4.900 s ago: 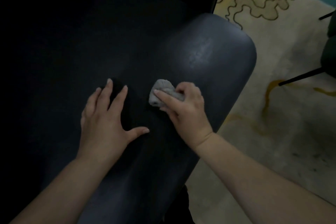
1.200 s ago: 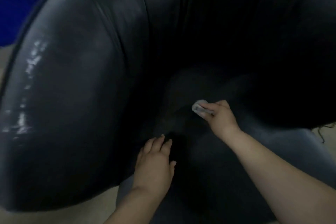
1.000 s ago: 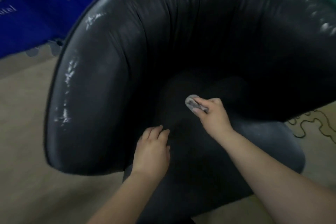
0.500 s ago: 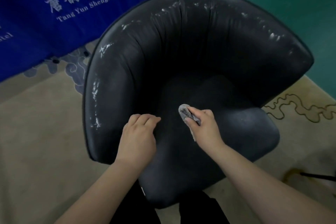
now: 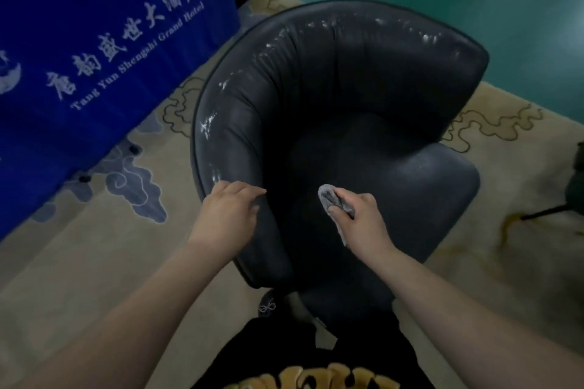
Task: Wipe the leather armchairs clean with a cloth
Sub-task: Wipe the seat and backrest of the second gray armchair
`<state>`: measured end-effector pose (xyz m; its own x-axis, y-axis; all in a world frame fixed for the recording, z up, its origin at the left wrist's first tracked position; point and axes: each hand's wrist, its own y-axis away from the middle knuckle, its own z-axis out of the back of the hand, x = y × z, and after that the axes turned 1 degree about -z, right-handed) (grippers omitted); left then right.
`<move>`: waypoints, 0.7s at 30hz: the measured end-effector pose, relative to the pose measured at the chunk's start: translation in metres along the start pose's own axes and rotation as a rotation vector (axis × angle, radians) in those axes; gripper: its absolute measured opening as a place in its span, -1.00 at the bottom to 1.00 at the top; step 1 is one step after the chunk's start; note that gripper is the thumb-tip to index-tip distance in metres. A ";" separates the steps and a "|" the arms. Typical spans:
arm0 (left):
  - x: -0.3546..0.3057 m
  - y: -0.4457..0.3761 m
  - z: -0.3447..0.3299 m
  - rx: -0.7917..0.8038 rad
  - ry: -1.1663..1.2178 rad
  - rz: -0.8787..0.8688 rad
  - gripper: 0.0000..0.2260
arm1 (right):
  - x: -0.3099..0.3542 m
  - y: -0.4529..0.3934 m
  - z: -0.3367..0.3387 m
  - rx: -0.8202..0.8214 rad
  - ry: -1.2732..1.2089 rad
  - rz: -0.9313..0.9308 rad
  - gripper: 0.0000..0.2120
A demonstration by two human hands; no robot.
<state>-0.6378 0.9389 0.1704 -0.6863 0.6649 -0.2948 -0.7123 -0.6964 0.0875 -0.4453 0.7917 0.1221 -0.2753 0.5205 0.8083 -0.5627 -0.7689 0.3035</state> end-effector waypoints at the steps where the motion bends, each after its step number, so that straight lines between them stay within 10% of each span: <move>1: 0.005 0.000 0.003 0.026 -0.021 -0.039 -0.70 | 0.004 0.008 -0.002 -0.026 -0.012 -0.022 -0.66; 21: 0.074 0.027 0.043 0.145 -0.075 -0.028 -0.64 | 0.022 0.091 -0.041 -0.104 -0.081 -0.090 -0.68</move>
<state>-0.7141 0.9813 0.1914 -0.6714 0.7055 -0.2271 -0.7411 -0.6349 0.2185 -0.5343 0.7488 0.1469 -0.1584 0.5509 0.8194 -0.6611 -0.6756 0.3264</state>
